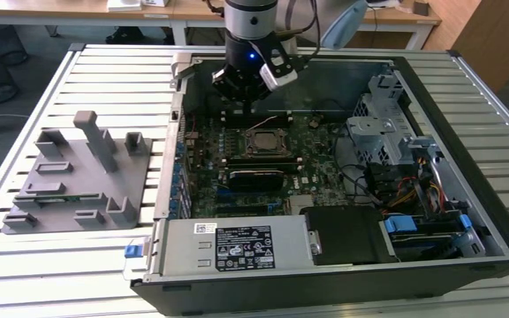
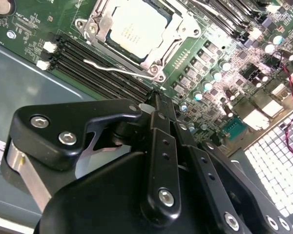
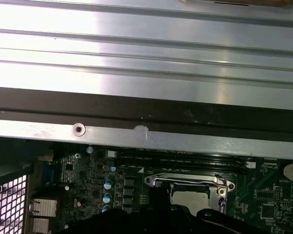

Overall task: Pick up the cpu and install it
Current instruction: 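Install the first cpu locking lever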

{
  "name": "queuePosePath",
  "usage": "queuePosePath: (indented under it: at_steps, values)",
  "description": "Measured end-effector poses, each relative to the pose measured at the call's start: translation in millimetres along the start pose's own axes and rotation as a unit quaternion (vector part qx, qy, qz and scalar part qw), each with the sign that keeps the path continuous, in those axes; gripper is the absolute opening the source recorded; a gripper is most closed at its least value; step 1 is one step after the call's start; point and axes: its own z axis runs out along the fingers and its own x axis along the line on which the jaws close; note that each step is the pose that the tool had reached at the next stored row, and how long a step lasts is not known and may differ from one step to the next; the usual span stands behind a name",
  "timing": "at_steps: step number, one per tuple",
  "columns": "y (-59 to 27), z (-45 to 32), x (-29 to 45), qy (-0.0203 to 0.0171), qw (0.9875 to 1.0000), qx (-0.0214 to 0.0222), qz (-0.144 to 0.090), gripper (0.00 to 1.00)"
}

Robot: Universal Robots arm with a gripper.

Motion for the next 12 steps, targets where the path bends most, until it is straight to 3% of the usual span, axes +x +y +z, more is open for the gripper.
queuePosePath:
  at_steps: [12]
  values:
    - [-0.3,0.0,-5.1,0.0001,1.0000,0.0000,0.000,0.11]
